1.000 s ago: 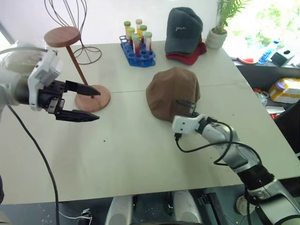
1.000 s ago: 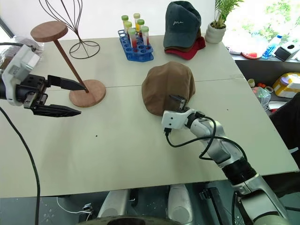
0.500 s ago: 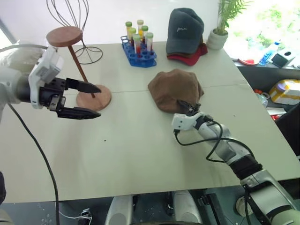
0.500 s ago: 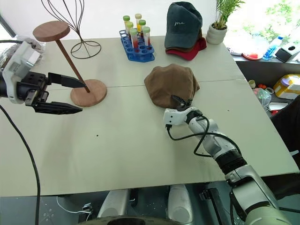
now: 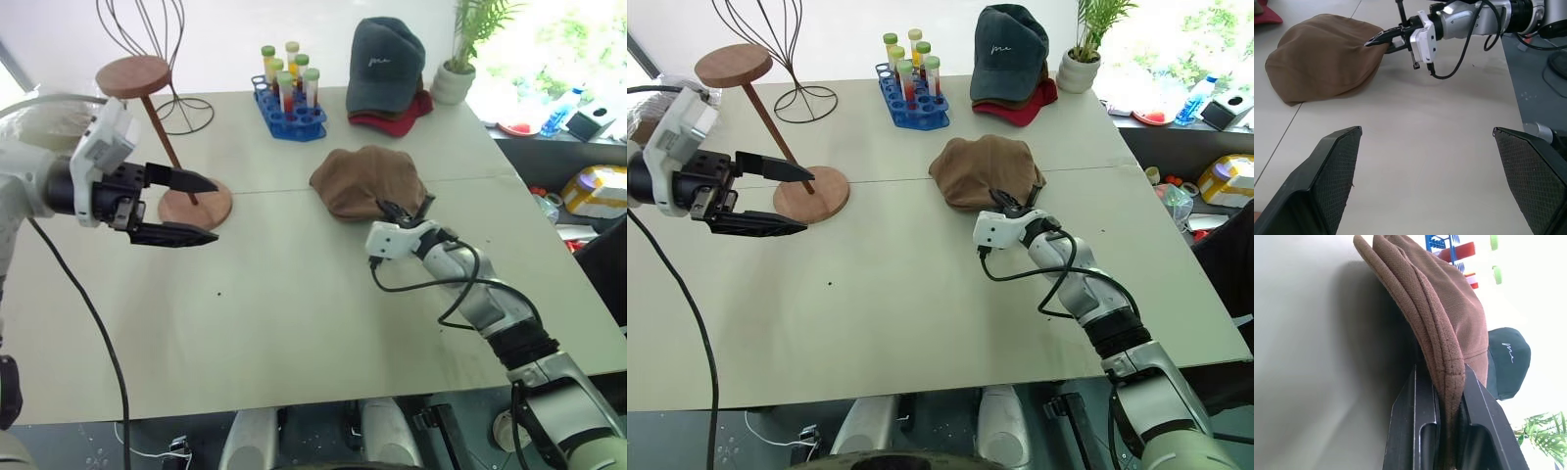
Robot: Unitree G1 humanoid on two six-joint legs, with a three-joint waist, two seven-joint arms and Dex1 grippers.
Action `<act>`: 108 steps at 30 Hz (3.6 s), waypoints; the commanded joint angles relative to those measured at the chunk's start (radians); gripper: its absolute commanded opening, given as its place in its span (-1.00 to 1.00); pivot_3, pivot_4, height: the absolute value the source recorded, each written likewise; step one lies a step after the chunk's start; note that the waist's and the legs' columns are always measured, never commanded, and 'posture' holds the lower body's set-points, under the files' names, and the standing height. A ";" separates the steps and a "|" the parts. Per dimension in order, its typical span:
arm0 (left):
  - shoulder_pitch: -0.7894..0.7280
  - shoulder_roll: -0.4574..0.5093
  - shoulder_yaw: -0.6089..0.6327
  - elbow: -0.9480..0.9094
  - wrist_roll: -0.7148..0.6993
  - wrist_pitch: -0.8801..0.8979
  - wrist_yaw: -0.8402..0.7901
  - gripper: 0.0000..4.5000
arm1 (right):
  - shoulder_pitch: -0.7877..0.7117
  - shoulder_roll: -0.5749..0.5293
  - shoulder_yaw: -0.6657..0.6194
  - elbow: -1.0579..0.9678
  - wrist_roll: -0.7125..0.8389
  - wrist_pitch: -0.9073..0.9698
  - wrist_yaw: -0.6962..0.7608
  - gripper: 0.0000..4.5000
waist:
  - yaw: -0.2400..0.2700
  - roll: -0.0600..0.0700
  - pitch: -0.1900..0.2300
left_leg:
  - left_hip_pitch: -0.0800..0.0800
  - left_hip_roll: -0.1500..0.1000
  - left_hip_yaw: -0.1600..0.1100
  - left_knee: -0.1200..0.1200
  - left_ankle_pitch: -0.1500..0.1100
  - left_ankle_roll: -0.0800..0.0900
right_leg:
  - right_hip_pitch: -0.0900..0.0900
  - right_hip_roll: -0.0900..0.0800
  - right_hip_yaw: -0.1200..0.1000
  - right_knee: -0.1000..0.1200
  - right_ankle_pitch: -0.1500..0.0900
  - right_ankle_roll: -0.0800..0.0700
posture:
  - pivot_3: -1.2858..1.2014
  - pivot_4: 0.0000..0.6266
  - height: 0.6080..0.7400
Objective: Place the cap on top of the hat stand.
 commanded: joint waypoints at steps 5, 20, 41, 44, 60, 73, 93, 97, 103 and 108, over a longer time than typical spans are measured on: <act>0.129 0.038 0.265 -0.076 -0.096 0.095 0.111 1.00 | -0.229 -0.048 -0.116 -0.111 0.125 -0.016 0.137 -0.98 | -0.008 0.000 0.001 | 0.000 0.001 0.000 -0.001 0.000 0.000 | -0.001 0.001 0.000 0.000 0.000 0.000 | 0.03 -0.52 0.82; 0.443 0.118 0.659 -0.084 -0.066 0.110 0.191 1.00 | -0.916 0.201 0.003 0.216 0.143 0.041 0.332 -0.98 | -0.030 0.001 0.002 | 0.001 0.003 0.001 -0.005 0.000 -0.001 | -0.004 0.002 0.001 0.001 0.001 -0.002 | 0.03 -0.52 0.82; 0.518 0.203 0.813 0.055 -0.038 0.112 0.167 1.00 | -1.248 0.552 0.007 0.675 0.261 -0.257 0.237 -0.98 | -0.037 -0.001 0.001 | 0.001 0.009 0.003 -0.020 0.008 -0.013 | -0.014 0.008 0.001 0.002 0.003 -0.005 | 0.03 -0.52 0.82; 0.528 0.190 0.826 0.031 -0.039 0.120 0.172 1.00 | -1.271 0.591 0.006 0.739 0.264 -0.289 0.204 -0.98 | -0.040 -0.001 0.001 | 0.001 0.009 0.003 -0.020 0.008 -0.014 | -0.014 0.008 0.001 0.002 0.003 -0.006 | 0.03 -0.52 0.82; 0.573 0.156 0.897 -0.064 -0.068 0.183 0.205 1.00 | -1.339 0.732 0.037 1.014 0.182 -0.352 -0.069 -0.98 | -0.056 -0.005 0.001 | 0.001 0.011 0.002 -0.023 0.009 -0.017 | -0.016 0.010 0.001 0.002 0.002 -0.009 | 0.03 -0.52 0.82; 0.581 0.205 0.972 0.051 -0.031 0.200 0.171 1.00 | -1.117 0.739 0.117 0.912 0.138 -0.422 0.045 -0.98 | -0.055 -0.009 -0.001 | 0.002 0.011 0.002 -0.023 0.009 -0.017 | -0.015 0.011 0.001 0.003 0.002 -0.009 | 0.03 -0.52 0.82; 0.536 0.237 1.010 0.136 -0.033 0.215 0.185 1.00 | -1.078 0.708 0.112 0.887 0.139 -0.378 0.107 -0.19 | -0.055 -0.011 -0.001 | 0.002 0.014 0.001 -0.024 0.009 -0.018 | -0.015 0.014 0.001 0.003 0.002 -0.010 | 0.03 -0.52 0.82; 0.534 0.236 0.993 0.123 -0.039 0.214 0.183 1.00 | -1.059 0.697 0.117 0.864 0.137 -0.380 0.128 0.18 | -0.054 -0.011 -0.001 | 0.002 0.014 0.001 -0.024 0.009 -0.019 | -0.015 0.014 0.001 0.003 0.002 -0.010 | 0.03 -0.52 0.82; 0.529 0.244 0.957 0.110 -0.046 0.205 0.168 1.00 | -0.966 0.638 0.112 0.715 0.161 -0.388 0.217 0.18 | -0.053 -0.011 -0.001 | 0.002 0.014 0.001 -0.023 0.009 -0.019 | -0.014 0.014 0.001 0.003 0.003 -0.010 | 0.03 -0.52 0.82; 0.497 0.248 0.907 0.099 -0.063 0.201 0.170 1.00 | -0.812 0.510 0.093 0.460 0.237 -0.394 0.374 0.18 | -0.051 -0.012 -0.002 | 0.002 0.014 0.001 -0.023 0.009 -0.019 | -0.014 0.014 0.001 0.003 0.003 -0.009 | 0.03 -0.52 0.82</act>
